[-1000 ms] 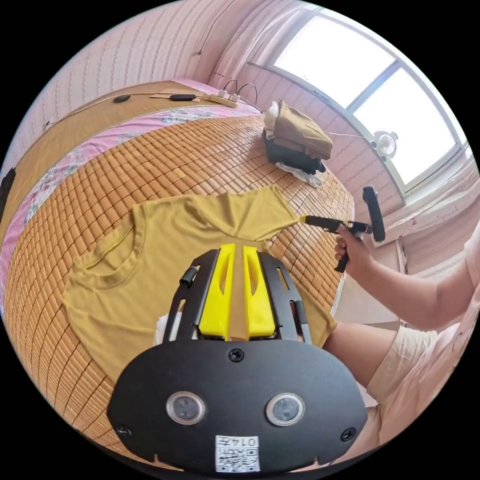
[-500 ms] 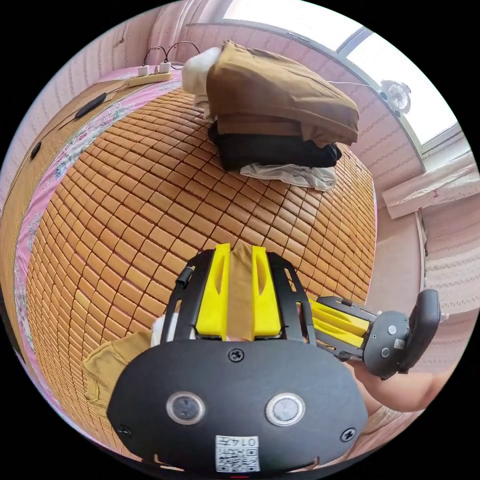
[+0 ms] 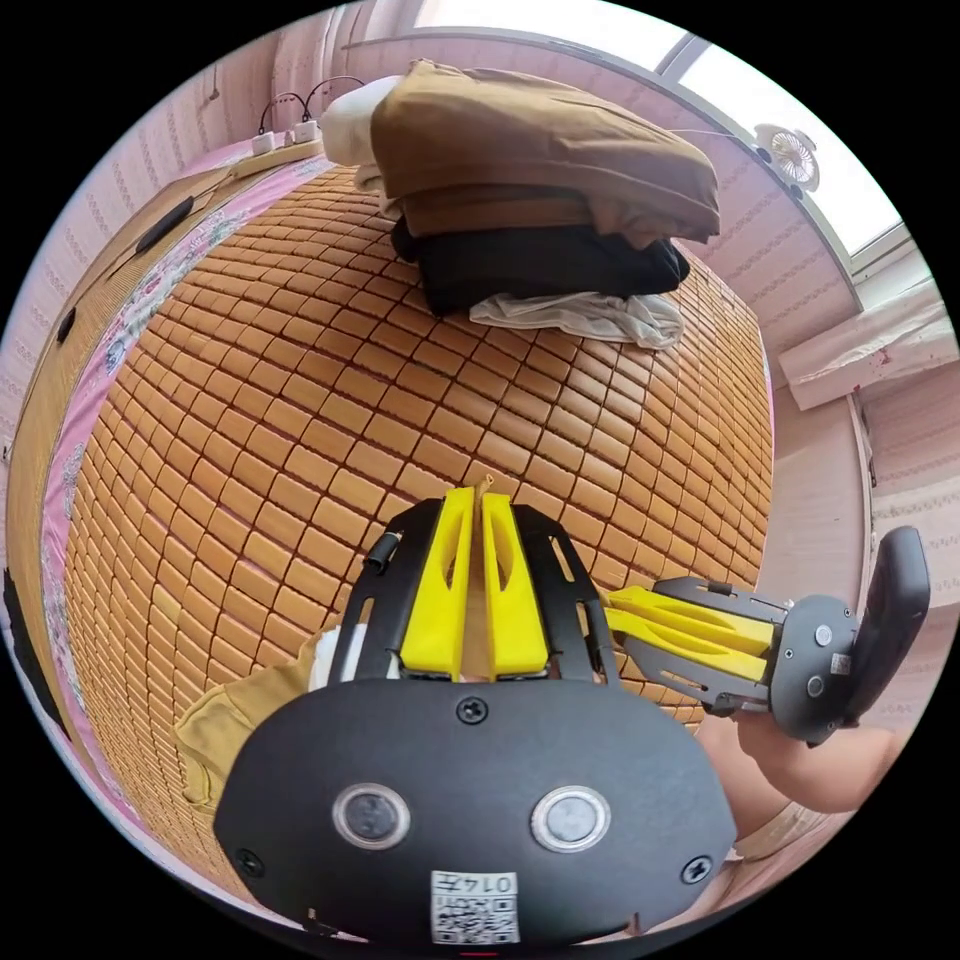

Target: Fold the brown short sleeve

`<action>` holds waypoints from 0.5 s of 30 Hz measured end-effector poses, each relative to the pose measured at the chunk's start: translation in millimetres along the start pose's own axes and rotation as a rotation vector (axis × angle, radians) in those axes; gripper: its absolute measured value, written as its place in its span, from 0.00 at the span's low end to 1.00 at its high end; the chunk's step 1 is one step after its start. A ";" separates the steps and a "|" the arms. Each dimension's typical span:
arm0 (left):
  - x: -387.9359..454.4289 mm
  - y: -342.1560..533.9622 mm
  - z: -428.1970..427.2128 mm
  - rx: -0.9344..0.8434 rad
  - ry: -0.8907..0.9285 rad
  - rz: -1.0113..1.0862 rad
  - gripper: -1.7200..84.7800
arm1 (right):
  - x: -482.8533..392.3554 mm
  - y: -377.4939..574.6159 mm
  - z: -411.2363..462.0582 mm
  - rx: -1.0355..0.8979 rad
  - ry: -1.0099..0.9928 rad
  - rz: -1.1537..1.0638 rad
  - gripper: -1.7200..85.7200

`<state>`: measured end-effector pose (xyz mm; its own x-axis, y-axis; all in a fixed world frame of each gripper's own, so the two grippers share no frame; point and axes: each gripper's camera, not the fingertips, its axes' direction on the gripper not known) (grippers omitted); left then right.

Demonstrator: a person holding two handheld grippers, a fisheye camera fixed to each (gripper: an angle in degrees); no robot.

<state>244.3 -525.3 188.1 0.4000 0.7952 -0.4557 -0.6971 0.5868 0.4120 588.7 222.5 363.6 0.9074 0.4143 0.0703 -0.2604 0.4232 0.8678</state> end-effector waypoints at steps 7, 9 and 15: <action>-19.9 23.3 -46.5 0.114 0.033 -0.036 0.01 | 2.2 -8.9 -10.7 0.069 -0.031 -0.029 0.02; -32.1 35.9 -68.1 0.160 0.039 -0.062 0.01 | -0.7 -11.2 -17.4 0.111 -0.050 -0.056 0.02; -60.1 111.1 -160.9 0.339 0.012 -0.124 0.01 | -18.3 -10.9 -63.4 0.305 -0.273 -0.224 0.01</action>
<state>47.1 -532.5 134.2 0.4606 0.7138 -0.5275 -0.4055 0.6979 0.5904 554.0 261.4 321.6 0.9945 0.0953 -0.0435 0.0231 0.2048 0.9785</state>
